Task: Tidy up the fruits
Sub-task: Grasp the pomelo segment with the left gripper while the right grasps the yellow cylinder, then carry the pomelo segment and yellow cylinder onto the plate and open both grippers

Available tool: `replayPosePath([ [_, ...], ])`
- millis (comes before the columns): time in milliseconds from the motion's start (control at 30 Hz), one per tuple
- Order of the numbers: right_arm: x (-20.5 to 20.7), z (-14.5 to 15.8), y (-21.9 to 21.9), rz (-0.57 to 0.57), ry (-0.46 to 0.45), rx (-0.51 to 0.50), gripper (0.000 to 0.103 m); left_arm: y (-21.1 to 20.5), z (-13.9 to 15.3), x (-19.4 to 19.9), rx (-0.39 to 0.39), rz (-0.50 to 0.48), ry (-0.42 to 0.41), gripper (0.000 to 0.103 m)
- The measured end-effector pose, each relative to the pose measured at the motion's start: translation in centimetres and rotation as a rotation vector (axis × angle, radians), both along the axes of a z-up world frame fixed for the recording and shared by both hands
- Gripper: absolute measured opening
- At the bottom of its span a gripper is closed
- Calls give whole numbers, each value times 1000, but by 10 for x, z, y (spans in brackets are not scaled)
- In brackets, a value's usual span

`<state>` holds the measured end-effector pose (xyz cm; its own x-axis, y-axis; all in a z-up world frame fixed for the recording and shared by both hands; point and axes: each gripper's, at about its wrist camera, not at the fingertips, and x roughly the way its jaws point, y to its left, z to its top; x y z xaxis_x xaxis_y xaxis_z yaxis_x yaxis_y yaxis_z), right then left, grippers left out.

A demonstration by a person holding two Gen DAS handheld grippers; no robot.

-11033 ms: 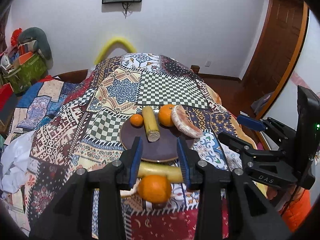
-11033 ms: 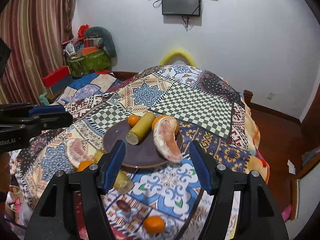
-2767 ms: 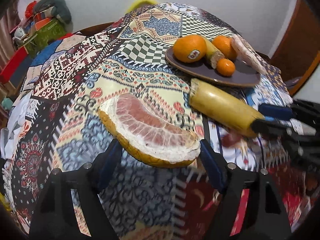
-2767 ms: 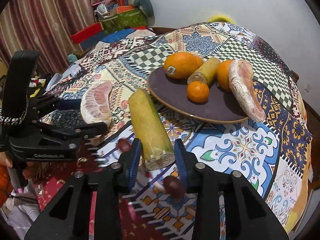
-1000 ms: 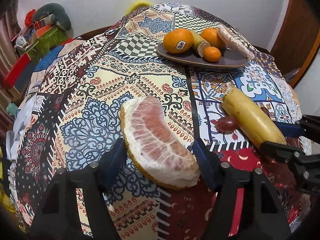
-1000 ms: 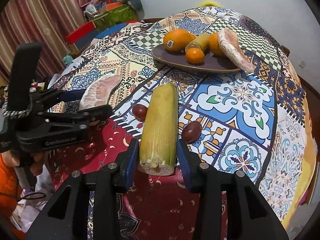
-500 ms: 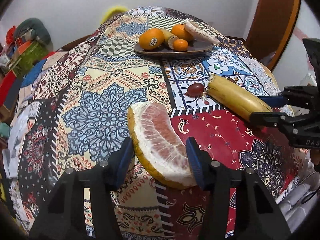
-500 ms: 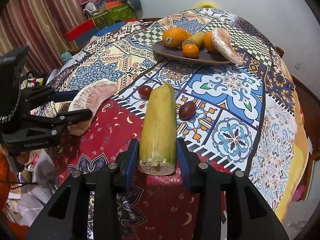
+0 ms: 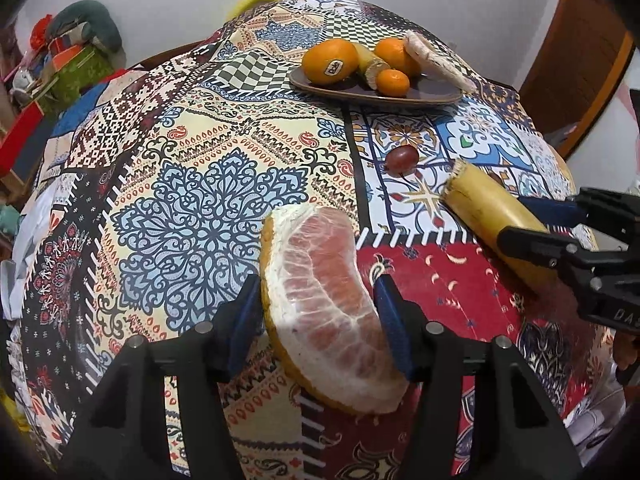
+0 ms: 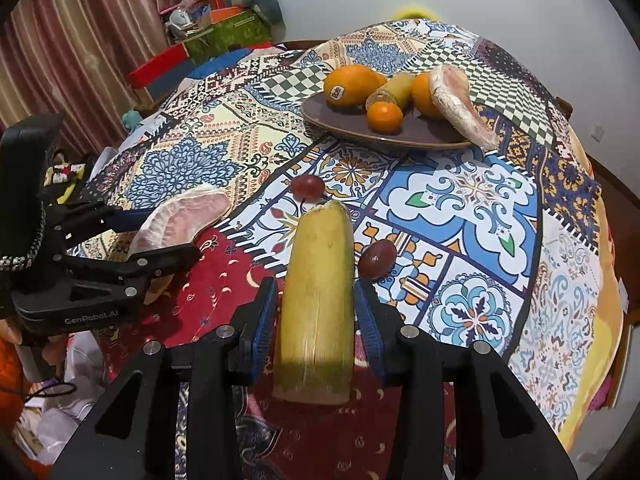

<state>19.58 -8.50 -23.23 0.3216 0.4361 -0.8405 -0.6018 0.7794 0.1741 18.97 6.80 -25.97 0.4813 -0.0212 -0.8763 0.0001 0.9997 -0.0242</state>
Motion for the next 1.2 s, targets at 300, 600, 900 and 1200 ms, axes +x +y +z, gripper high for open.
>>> replayPosePath([
  [300,7,-10,3,-27,26,21,36,-1,-1,6,8,27,-23,51],
  [600,1,1,-5,-42,-1,52,35,-3,10,-1,24,28,-52,50],
  [900,4,29,-15,-71,-67,91,35,1,44,-2,23,46,-145,50],
  [1200,20,51,-17,-105,-138,123,35,-1,74,16,15,43,-227,49],
])
